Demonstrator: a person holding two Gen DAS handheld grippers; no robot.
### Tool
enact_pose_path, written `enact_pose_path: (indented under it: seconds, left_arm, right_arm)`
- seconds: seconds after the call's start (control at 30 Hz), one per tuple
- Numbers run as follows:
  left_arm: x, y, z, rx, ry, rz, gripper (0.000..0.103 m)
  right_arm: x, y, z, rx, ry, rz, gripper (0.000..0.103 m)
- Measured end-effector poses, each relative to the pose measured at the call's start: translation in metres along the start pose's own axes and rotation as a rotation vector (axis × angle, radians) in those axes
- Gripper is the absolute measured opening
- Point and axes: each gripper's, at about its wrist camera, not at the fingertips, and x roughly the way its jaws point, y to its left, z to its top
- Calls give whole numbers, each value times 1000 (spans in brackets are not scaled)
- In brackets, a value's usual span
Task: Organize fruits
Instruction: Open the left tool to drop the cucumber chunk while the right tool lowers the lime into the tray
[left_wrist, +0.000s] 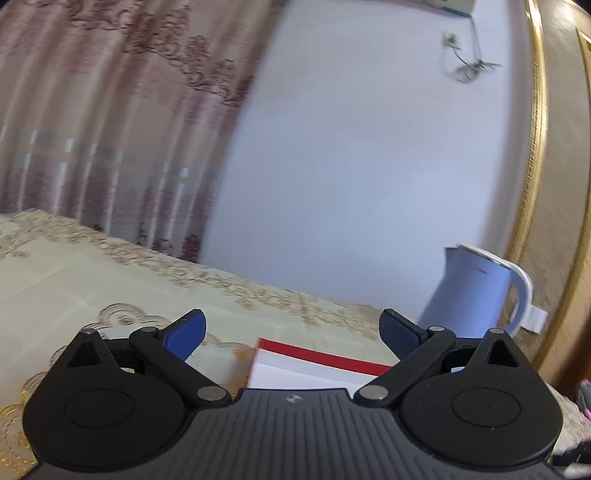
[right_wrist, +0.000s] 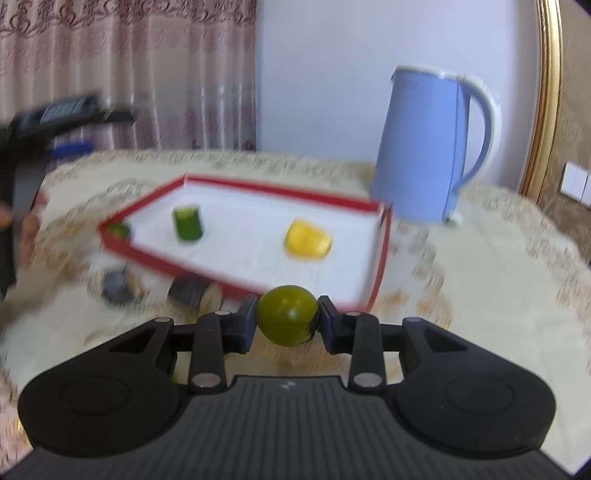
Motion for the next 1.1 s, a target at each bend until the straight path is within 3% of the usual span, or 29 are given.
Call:
enact_pose_path:
  seconds: [0.1,0.23,0.47,0.67,1.1]
  left_arm:
    - [6,1,-4,14,18,21,101]
    - [11,-5,-10,75,53,41,101]
    - [9,-6,-18,106,81,26,101]
    - [14,-11,-22,135,120,25,101]
    - [16,-15,-26,164,153,21,101]
  right_arm:
    - [15,-4,24,-27,-7,-18,33]
    - [53,-14,40,-40,53,-51,33]
    - [101,-25,42,-42,133,-91,33]
    - [121,-36,36,-28,177,-110,33]
    - [128,-41,33,-10,147,-114,33]
